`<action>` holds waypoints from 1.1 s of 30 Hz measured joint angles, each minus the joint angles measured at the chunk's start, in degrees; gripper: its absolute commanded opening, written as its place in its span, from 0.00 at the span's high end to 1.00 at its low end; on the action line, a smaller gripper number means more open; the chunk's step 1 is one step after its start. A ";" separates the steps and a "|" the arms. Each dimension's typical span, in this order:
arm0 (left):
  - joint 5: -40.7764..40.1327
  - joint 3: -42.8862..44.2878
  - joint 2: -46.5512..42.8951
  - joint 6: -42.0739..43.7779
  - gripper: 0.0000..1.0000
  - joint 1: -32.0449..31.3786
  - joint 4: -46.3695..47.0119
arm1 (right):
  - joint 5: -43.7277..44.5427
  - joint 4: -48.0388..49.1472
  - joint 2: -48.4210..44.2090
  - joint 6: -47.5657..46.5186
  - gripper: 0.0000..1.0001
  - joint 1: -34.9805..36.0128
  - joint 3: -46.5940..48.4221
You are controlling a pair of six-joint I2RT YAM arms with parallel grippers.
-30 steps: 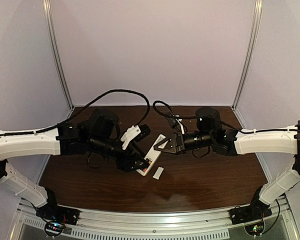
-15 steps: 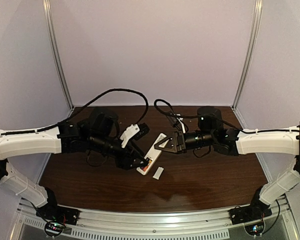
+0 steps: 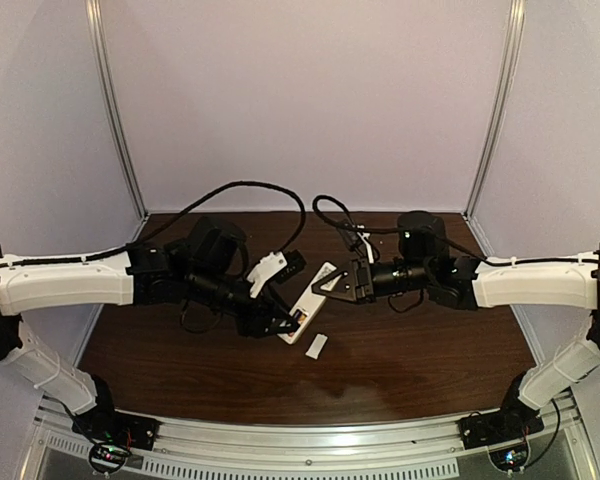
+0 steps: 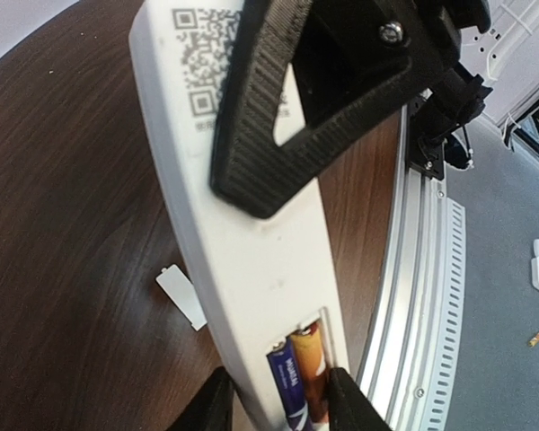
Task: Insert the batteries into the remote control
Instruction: Load the battery into the battery compartment, then pick up the battery cover from the center of the board.
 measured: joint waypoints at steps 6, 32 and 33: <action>-1.70 0.22 0.13 0.39 0.28 0.59 -0.04 | -0.28 0.66 -0.11 0.52 1.00 -1.09 -0.92; -17.97 -2.43 17.22 -16.24 0.34 -4.04 2.23 | 5.03 -13.60 -14.40 -5.86 1.00 -22.67 -10.23; -18.08 -1.81 18.40 -16.70 0.34 -4.11 1.97 | 5.01 -13.66 -14.43 -6.05 1.00 -22.73 -10.36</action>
